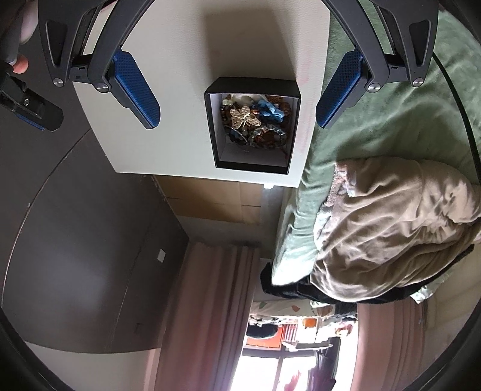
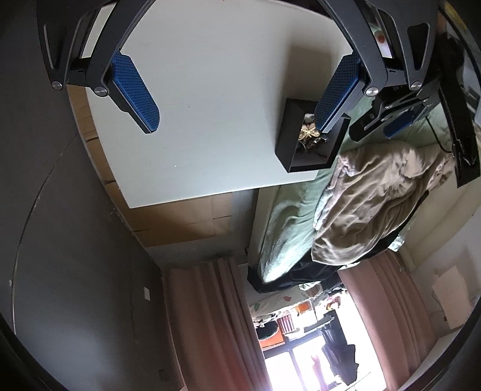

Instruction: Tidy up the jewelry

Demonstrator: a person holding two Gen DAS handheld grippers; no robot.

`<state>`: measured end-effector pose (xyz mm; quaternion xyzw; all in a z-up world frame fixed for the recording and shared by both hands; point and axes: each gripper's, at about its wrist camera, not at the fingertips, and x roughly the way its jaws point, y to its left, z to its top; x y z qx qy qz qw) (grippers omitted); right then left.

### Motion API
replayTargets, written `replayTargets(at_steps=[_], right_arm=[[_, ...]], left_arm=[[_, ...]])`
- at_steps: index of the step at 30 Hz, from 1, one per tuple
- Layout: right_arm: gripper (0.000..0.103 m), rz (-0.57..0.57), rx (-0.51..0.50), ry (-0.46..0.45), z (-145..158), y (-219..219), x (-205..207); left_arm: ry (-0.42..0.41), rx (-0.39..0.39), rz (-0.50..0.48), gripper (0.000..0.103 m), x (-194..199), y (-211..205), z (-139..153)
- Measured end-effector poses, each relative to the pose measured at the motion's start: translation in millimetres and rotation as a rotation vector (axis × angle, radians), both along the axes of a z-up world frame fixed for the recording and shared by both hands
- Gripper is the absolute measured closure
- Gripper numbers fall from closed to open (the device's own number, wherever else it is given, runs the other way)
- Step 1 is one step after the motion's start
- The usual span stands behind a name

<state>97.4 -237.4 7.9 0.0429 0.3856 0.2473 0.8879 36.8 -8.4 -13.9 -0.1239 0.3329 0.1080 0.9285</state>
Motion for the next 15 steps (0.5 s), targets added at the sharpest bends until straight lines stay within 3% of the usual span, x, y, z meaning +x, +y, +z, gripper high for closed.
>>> replayTargets(at_steps=[15], right_arm=[[0.0, 0.014, -0.014, 0.01, -2.1, 5.0, 0.5]], left_arm=[[-0.011, 0.005, -0.01, 0.0, -4.4, 5.6, 6.0]])
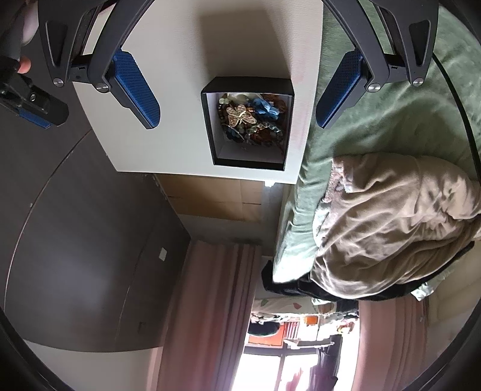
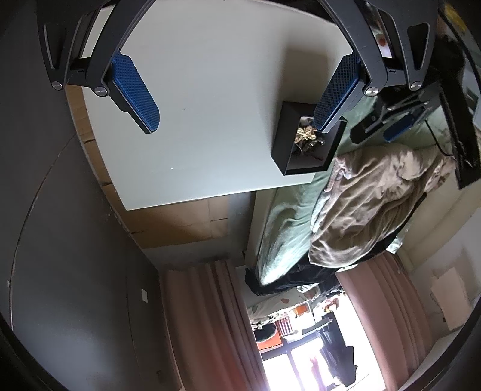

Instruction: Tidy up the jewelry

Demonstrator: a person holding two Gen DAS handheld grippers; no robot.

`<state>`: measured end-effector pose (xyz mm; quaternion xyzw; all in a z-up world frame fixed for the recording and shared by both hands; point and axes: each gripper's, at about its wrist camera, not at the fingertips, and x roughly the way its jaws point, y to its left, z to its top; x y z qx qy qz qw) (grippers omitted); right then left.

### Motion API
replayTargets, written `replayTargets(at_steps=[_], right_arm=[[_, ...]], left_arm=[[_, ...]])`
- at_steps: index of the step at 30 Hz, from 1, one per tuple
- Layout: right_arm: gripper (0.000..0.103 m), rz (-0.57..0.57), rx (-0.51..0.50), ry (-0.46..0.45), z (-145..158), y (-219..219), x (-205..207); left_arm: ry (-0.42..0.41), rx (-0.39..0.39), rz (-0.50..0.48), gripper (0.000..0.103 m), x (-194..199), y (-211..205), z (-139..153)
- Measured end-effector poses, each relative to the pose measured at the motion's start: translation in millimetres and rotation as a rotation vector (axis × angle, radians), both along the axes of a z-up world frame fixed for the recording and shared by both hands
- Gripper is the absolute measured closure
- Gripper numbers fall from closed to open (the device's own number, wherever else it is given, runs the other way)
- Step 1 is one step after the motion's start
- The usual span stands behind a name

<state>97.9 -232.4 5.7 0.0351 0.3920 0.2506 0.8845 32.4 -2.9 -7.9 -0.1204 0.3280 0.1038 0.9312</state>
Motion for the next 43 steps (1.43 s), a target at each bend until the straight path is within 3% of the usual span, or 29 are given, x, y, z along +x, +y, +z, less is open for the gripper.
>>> replayTargets(at_steps=[28, 34, 43], right_arm=[[0.0, -0.031, 0.031, -0.021, 9, -17, -2], [0.0, -0.03, 0.023, -0.018, 8, -19, 0], [0.0, -0.044, 0.027, -0.011, 8, -23, 4]], left_arm=[[-0.019, 0.004, 0.003, 0.0, -1, -3, 3], [-0.025, 0.073, -0.002, 0.0, -2, -13, 1], [-0.025, 0.065, -0.005, 0.0, -1, -10, 1]])
